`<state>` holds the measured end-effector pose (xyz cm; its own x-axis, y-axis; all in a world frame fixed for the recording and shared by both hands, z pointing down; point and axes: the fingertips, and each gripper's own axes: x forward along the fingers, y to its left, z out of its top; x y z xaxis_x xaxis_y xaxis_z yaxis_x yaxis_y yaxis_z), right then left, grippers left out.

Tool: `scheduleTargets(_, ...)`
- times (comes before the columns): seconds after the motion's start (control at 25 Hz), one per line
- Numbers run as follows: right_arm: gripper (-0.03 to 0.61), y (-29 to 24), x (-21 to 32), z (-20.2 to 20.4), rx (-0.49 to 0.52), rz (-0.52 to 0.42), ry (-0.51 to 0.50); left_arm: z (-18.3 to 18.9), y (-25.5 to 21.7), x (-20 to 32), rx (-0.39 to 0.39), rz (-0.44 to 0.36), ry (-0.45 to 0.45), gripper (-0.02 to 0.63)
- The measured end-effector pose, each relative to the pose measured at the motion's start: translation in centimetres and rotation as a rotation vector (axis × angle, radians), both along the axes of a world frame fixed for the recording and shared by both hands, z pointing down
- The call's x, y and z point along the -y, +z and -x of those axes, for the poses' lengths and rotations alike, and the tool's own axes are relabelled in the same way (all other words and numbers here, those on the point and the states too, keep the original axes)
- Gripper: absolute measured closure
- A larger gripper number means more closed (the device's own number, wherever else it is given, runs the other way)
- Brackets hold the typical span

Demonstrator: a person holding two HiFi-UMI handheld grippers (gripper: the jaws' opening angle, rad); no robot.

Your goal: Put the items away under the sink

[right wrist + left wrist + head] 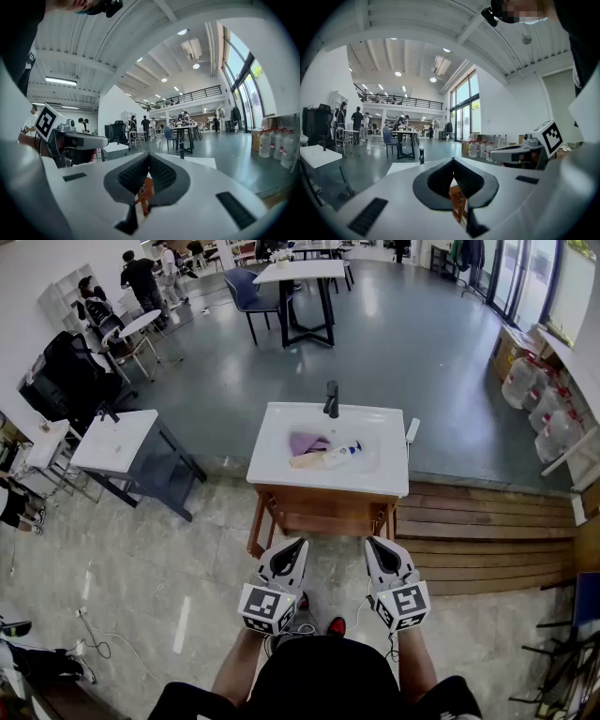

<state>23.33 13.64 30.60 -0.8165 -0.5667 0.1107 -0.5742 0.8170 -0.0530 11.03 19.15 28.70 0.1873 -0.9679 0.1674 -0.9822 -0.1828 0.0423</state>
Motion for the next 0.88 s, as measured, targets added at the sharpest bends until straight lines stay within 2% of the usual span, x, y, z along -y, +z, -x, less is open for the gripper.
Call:
scheduleTargets(0.48,0.548,0.8,2.2,2.5,0.013,0.054,0.044,2.7,0.6,2.7,-0.011,0.022,0.040,0.606)
scheduleTargets(0.68,0.548,0.7,3.8,4.8,0.003,0.050,0.083,4.9,0.6,5.0,-0.011,0.030,0.087,0.606)
scheduleTargets(0.88,0.548,0.4,5.0,6.4,0.001,0.048,0.151,6.5,0.3,7.3,-0.015,0.018,0.170,0.606)
